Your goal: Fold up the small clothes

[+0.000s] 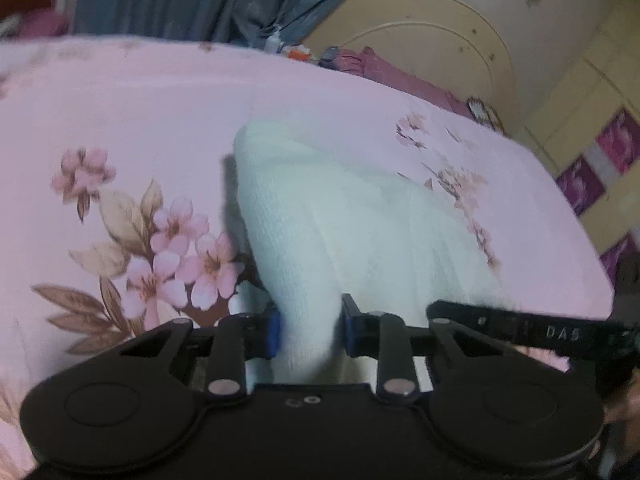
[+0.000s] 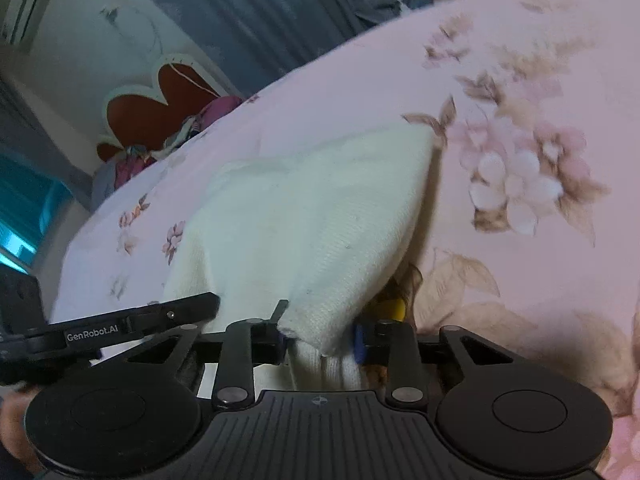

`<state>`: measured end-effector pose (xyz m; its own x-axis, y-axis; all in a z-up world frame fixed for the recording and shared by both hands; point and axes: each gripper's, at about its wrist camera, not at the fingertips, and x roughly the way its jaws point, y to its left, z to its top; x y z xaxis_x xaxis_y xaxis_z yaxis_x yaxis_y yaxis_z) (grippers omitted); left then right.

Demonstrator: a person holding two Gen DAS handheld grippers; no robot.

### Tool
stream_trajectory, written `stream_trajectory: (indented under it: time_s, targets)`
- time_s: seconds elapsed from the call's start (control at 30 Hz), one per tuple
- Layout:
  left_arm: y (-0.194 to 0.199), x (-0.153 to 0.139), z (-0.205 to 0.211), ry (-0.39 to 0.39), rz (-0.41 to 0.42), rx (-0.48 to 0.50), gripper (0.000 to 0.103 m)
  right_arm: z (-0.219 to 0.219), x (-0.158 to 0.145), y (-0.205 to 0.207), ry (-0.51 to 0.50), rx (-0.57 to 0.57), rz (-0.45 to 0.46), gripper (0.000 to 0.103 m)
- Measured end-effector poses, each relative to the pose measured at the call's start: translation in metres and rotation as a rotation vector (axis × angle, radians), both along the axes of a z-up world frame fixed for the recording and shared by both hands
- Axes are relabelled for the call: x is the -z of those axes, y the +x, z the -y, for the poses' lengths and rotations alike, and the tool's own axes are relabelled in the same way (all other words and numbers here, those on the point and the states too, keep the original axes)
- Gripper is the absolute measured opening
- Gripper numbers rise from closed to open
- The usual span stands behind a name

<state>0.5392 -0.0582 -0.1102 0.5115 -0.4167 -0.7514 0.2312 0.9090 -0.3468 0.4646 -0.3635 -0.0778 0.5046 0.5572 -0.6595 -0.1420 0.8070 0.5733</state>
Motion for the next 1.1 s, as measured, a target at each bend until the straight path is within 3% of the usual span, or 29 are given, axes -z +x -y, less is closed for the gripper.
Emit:
stream_trajectory:
  time_s: [0.53, 0.8, 1.1]
  targets:
    - [-0.024, -0.046, -0.027, 0.056, 0.131, 0.077, 0.027, -0.062, -0.058, -0.025, -0.15, 0.005, 0.127, 0.028]
    - [-0.039, -0.06, -0.084, 0.078, 0.153, 0.03, 0.027, -0.115, -0.069, -0.023, -0.151, -0.055, 0.153, 0.028]
    - [-0.059, -0.063, -0.175, 0.11, 0.13, -0.057, 0.027, -0.214, -0.066, -0.019, -0.116, -0.167, 0.157, 0.028]
